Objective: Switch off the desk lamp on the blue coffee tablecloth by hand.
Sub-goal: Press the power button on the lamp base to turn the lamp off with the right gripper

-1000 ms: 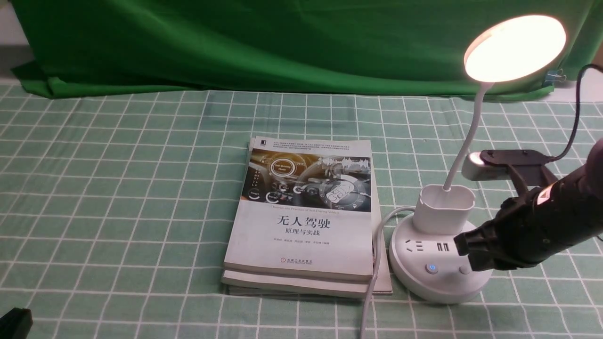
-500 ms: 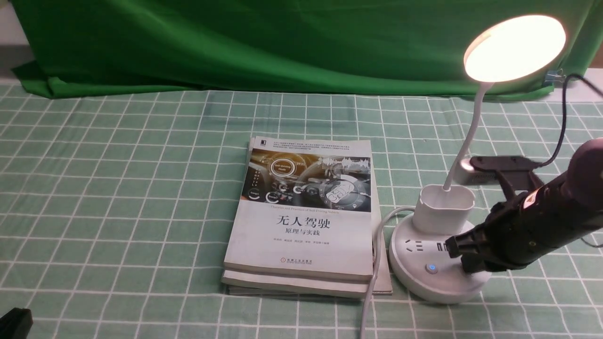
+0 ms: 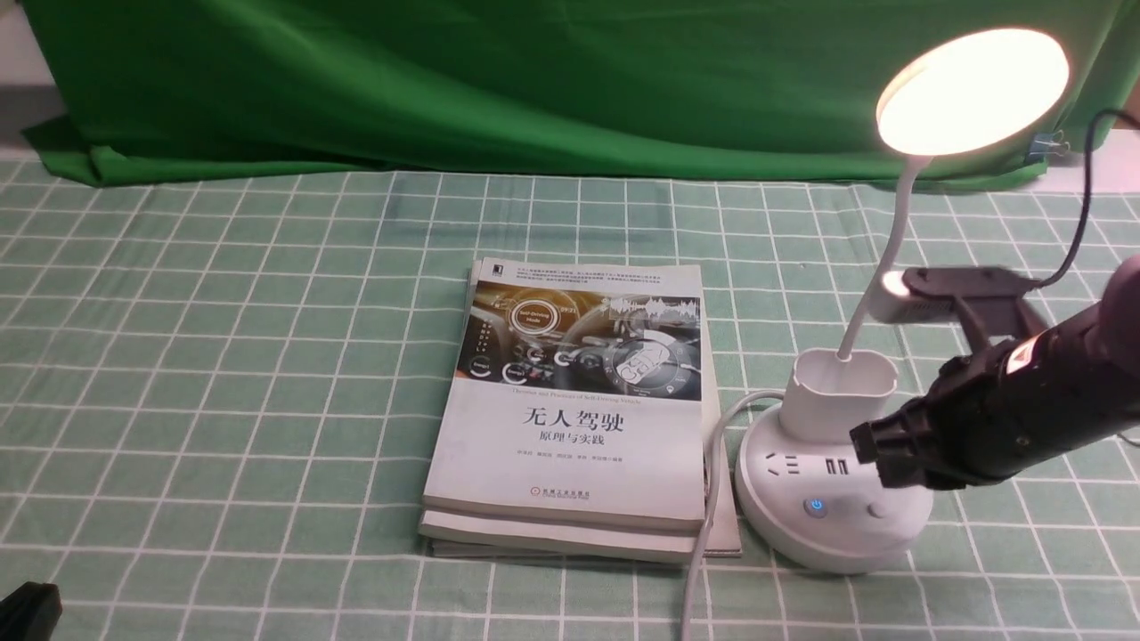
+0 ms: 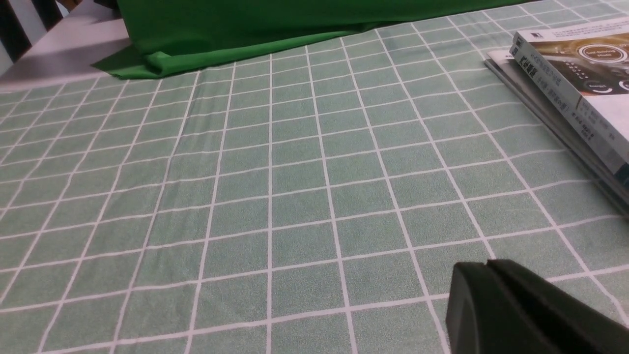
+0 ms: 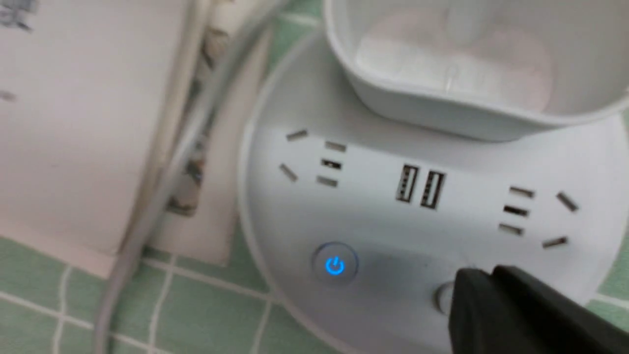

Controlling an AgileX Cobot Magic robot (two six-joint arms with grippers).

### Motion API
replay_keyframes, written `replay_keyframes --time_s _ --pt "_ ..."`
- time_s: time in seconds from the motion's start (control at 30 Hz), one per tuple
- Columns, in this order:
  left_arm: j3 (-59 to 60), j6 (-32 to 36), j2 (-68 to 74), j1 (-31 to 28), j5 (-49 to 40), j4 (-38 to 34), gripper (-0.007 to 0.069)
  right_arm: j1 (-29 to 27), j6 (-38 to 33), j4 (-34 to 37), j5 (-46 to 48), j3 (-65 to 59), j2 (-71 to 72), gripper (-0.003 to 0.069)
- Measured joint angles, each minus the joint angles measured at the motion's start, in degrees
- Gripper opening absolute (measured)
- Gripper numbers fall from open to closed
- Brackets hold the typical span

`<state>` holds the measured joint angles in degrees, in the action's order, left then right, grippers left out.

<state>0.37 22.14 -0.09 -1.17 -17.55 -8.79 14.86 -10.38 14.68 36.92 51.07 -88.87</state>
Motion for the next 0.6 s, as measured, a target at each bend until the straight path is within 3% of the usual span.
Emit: replay_keyframes --time_s 0.6 --pt "0.00 0.00 0.00 0.00 0.00 0.00 0.0000 1.81 1.53 -3.02 -1.27 0.00 -2.70 0.0036"
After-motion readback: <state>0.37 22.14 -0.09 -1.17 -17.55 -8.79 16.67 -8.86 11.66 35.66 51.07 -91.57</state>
